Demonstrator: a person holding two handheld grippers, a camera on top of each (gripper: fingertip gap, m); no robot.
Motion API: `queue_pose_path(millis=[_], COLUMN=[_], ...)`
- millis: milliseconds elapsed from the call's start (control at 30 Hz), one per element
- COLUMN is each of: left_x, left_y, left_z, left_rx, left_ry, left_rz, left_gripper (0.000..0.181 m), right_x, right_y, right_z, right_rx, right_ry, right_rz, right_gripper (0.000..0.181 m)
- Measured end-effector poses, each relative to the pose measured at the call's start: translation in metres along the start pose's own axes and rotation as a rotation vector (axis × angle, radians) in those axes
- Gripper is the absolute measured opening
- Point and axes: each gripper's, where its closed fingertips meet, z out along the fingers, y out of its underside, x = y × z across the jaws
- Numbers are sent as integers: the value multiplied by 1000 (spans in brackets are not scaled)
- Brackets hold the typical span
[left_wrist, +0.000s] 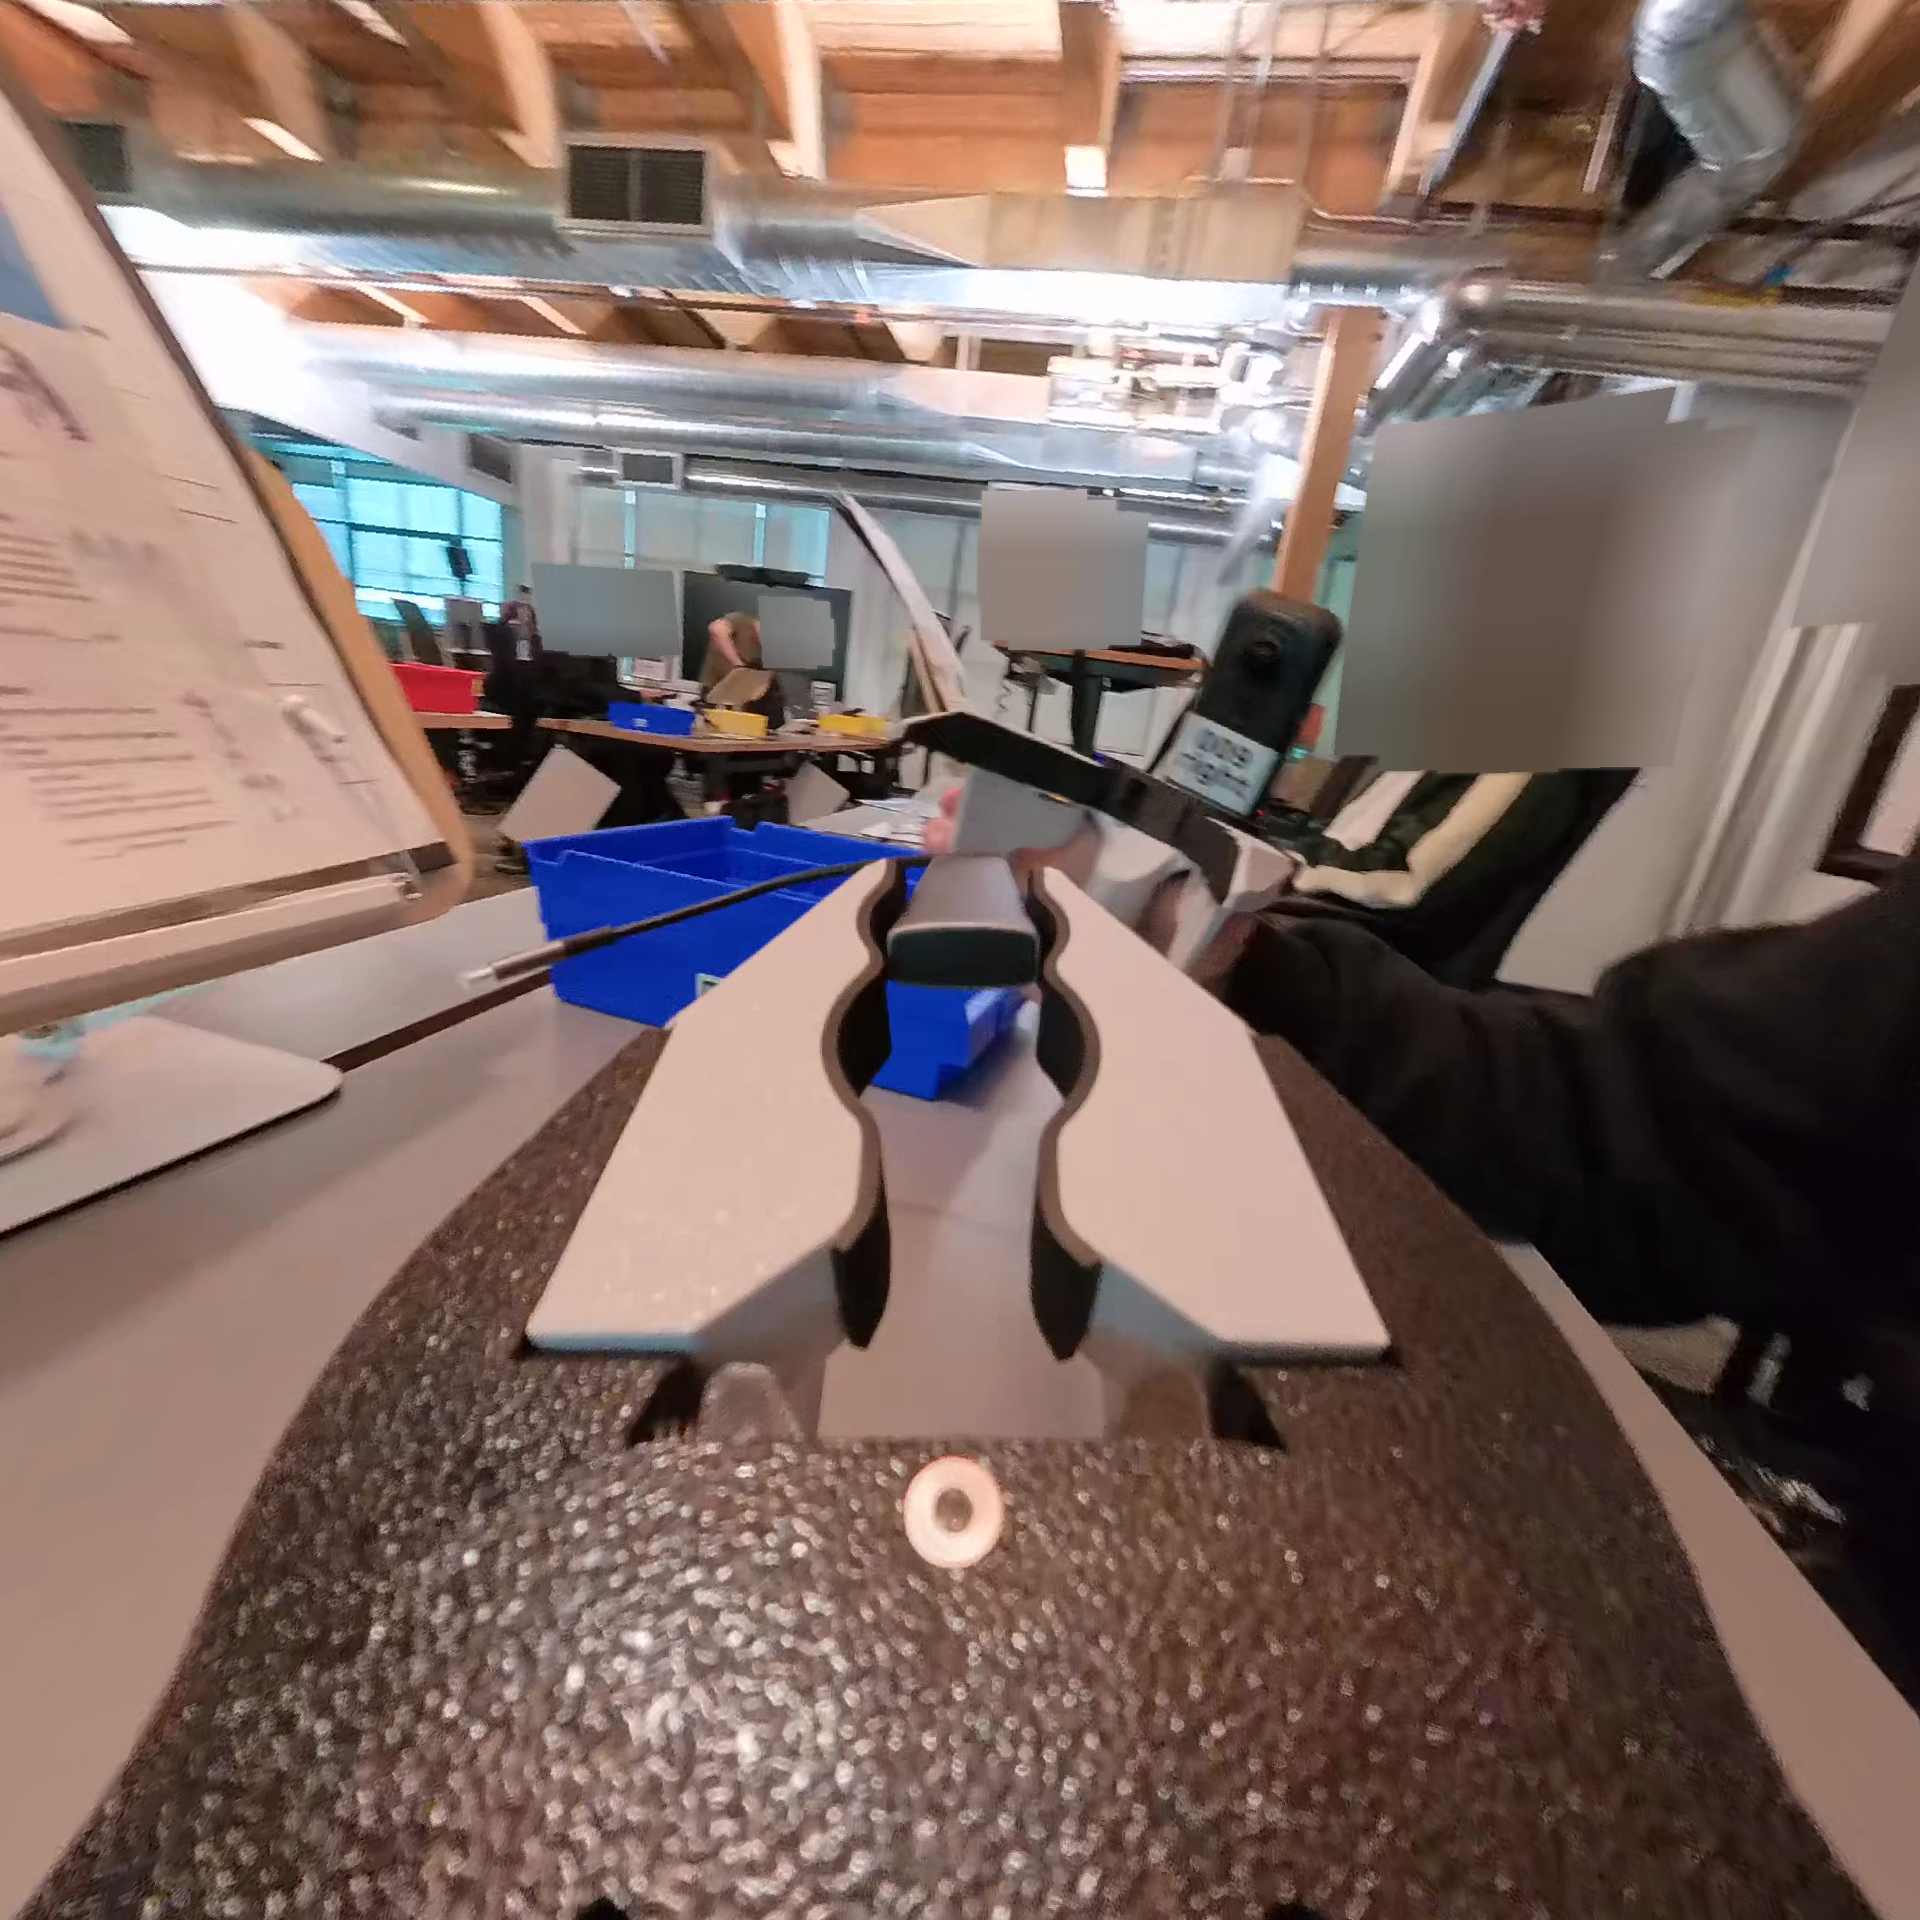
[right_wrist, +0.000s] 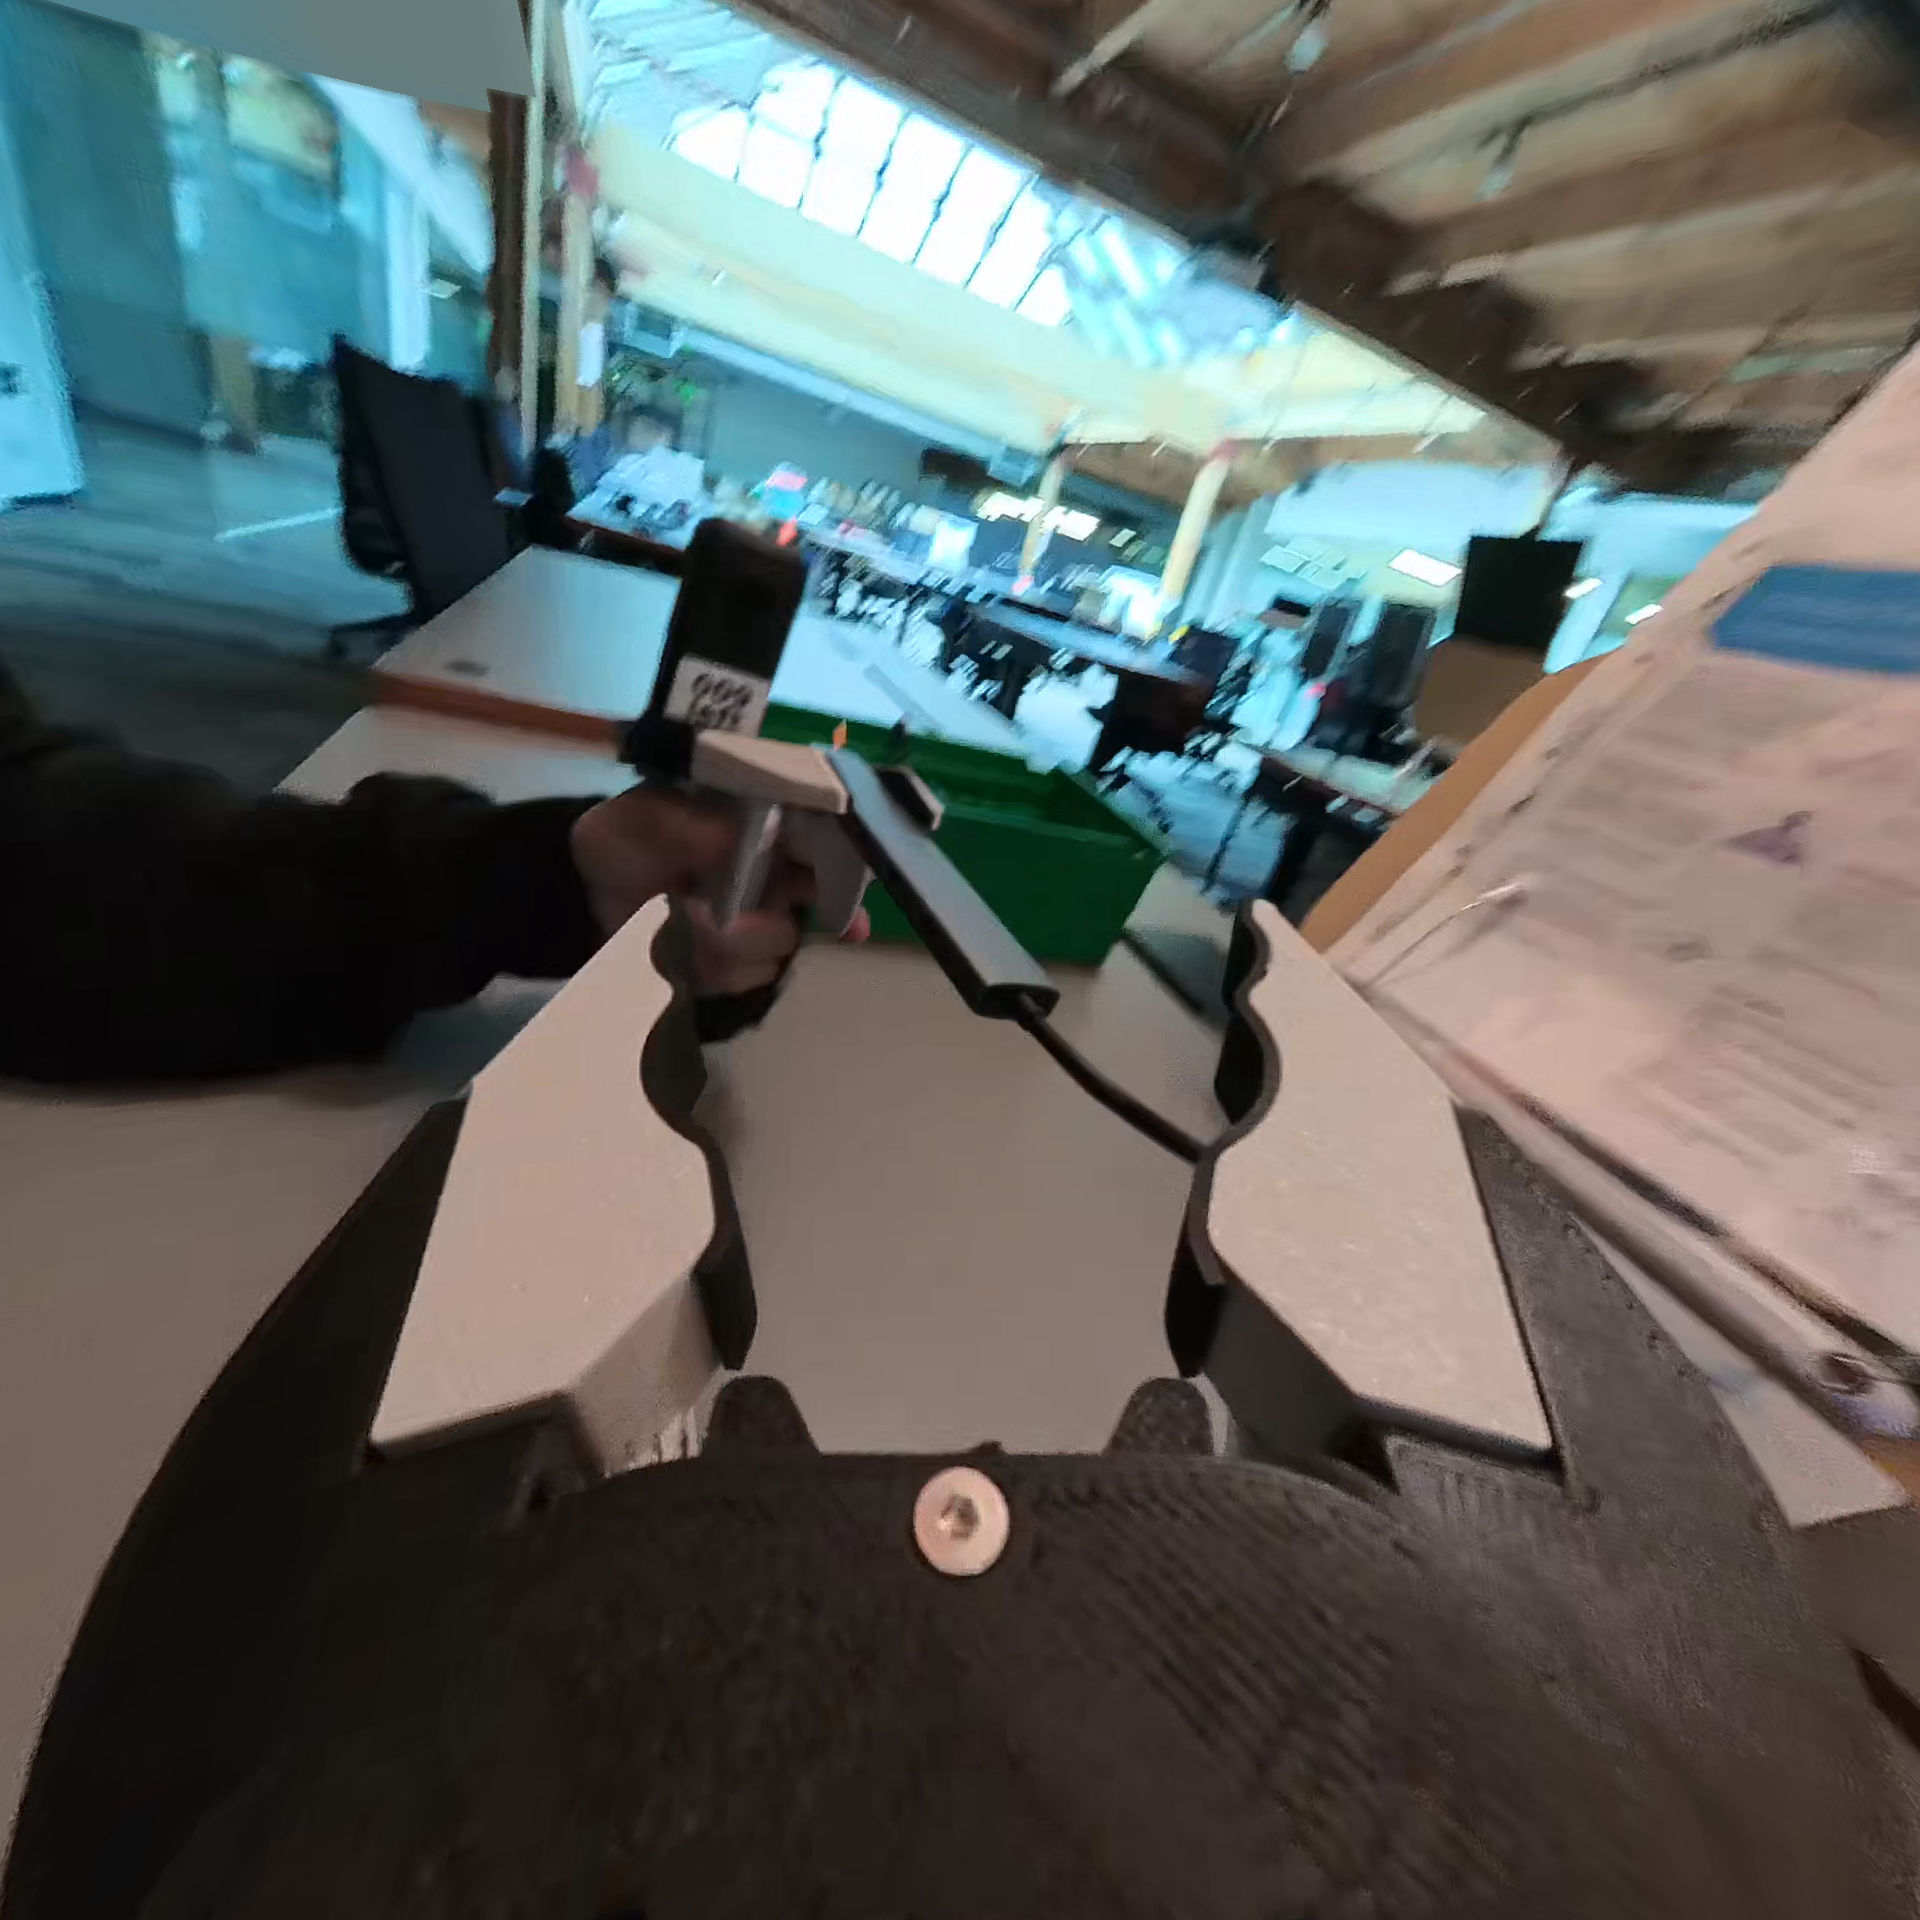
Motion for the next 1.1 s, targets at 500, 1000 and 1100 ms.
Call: queue_pose_path(millis=[500, 1000, 1100], left_x=[27, 35, 32], left_y=[44, 40, 37], left_z=[12, 11, 11], left_rx=[-135, -101, -96], left_ry=[158, 204, 183], left_rz=[234, 229, 196], left_gripper=[21, 20, 21], right_x=[-29, -42, -40], right_y=[41, 65, 62], right_z=[0, 4, 4], right_rx=[-106, -135, -129], right_ry=[-11, -104, -103], right_rz=[-42, 23, 46], right_gripper=[60, 21, 20])
